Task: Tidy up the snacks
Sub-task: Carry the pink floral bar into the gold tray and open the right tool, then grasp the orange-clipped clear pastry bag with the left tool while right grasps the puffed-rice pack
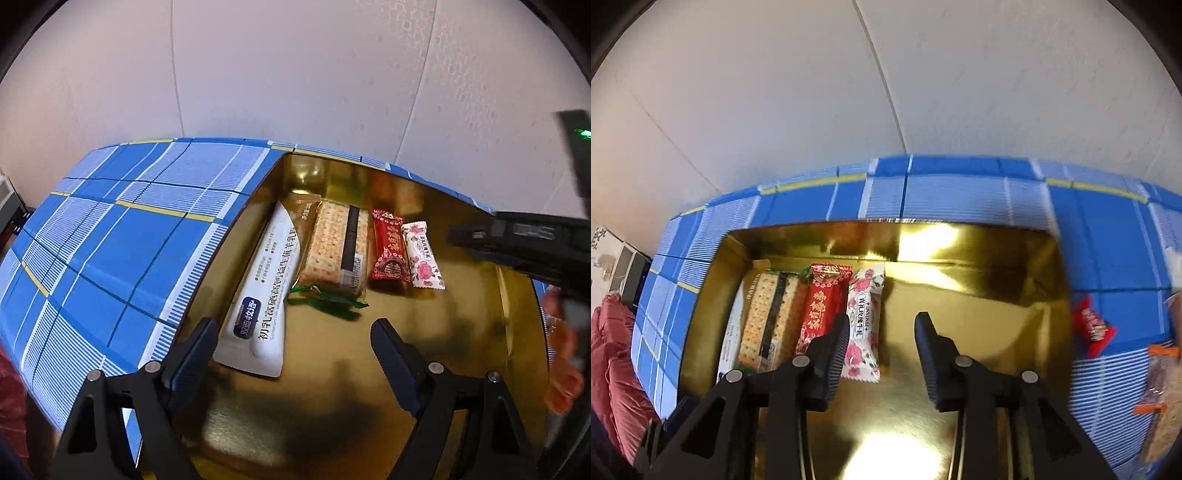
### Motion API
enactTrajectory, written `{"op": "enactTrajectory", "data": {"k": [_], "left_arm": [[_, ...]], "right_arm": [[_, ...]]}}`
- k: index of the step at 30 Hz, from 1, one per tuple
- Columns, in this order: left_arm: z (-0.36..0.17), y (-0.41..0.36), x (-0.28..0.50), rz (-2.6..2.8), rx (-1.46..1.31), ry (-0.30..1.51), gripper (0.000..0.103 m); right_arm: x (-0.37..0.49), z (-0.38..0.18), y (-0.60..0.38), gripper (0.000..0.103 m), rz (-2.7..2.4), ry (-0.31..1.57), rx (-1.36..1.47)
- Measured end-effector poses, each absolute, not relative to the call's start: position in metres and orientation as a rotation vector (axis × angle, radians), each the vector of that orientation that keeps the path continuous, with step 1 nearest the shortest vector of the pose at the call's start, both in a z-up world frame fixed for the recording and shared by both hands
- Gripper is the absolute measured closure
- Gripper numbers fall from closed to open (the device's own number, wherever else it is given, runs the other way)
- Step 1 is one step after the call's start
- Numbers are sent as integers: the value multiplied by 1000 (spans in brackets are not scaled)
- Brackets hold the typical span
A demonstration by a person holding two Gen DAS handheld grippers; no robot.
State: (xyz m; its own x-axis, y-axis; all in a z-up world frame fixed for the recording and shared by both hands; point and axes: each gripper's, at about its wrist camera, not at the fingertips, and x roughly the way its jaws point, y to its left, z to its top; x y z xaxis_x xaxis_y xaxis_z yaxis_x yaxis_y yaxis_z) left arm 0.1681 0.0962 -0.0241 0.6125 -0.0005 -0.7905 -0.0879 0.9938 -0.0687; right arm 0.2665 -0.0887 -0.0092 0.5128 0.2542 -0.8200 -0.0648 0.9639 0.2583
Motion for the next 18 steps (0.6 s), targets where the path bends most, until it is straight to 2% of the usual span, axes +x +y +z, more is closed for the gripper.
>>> {"op": "enactTrajectory", "data": {"k": [9, 18], "left_arm": [[-17, 95, 158, 34, -117, 864, 17], [-6, 70, 140, -58, -147, 848, 15]], "right_arm": [[194, 33, -148, 66, 135, 794, 105], [129, 17, -257, 61, -72, 747, 79]]}}
